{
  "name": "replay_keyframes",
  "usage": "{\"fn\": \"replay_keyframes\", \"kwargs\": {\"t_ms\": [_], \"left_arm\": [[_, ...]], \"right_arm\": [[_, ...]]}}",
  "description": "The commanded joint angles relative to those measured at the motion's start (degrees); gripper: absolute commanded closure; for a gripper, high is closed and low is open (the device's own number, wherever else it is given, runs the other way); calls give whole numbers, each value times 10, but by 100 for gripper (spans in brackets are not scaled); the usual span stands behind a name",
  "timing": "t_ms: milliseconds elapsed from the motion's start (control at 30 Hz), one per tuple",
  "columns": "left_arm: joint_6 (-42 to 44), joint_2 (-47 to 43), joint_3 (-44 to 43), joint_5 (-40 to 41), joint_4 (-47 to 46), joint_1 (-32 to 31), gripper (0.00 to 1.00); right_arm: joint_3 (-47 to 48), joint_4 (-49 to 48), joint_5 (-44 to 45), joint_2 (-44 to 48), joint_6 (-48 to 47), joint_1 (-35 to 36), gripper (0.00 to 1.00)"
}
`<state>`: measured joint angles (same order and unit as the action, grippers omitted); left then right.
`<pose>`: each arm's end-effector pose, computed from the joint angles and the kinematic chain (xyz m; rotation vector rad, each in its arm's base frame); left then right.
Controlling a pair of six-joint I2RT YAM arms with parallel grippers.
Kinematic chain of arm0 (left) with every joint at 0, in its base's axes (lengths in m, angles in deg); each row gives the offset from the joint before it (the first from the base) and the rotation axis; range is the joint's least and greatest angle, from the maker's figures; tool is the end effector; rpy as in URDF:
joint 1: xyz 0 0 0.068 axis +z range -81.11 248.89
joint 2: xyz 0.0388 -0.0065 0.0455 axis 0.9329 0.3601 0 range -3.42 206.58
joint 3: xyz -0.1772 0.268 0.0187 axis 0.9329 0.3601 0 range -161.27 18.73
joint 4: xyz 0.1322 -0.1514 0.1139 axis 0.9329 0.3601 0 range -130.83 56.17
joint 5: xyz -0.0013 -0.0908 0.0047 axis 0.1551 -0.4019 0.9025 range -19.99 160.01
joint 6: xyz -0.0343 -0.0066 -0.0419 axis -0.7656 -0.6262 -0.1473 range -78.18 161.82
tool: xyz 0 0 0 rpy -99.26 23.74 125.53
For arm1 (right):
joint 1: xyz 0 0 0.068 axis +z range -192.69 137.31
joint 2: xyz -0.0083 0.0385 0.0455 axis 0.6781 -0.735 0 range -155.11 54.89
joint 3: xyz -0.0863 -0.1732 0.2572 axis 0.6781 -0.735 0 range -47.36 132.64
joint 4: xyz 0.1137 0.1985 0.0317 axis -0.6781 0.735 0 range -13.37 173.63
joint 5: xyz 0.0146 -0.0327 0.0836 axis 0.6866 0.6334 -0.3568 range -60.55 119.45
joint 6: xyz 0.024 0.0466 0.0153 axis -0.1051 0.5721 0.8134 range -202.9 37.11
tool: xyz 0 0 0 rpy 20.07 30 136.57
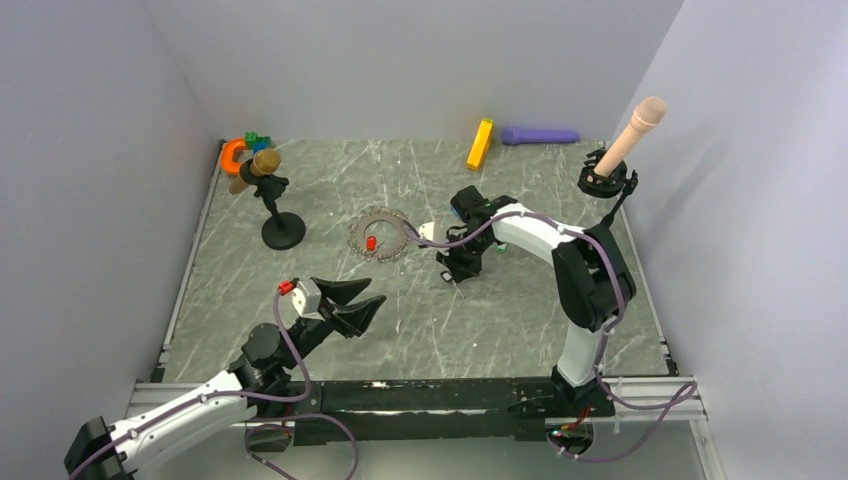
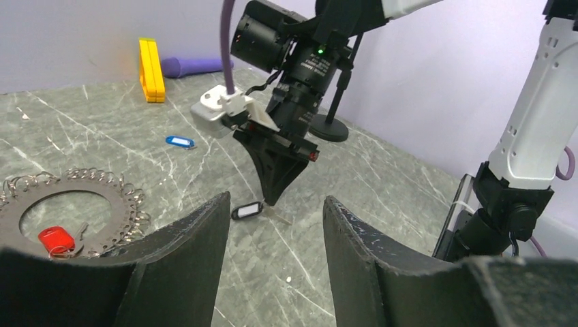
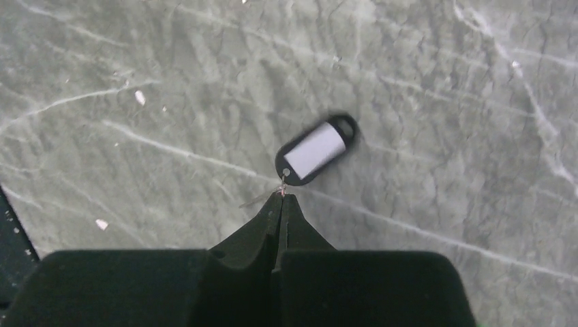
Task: Put the keys on the keyring
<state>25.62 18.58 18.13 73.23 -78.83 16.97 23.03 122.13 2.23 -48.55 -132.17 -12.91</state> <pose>0.0348 -0.0412 0.2413 0.3641 1.2953 -0.9791 0.2735 0.1758 0.2495 -1.8357 2.1176 0.6212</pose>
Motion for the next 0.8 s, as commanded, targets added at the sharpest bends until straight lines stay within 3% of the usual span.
{"fn": "replay_keyframes", "kwargs": {"t_ms": [0, 767], "left_arm": [[-1, -28, 35, 19, 30, 2, 42], [1, -23, 34, 24, 36, 2, 43]], "right_arm": [[42, -14, 21, -32, 20, 15, 100], [61, -30, 64, -75, 56, 54, 100]]}}
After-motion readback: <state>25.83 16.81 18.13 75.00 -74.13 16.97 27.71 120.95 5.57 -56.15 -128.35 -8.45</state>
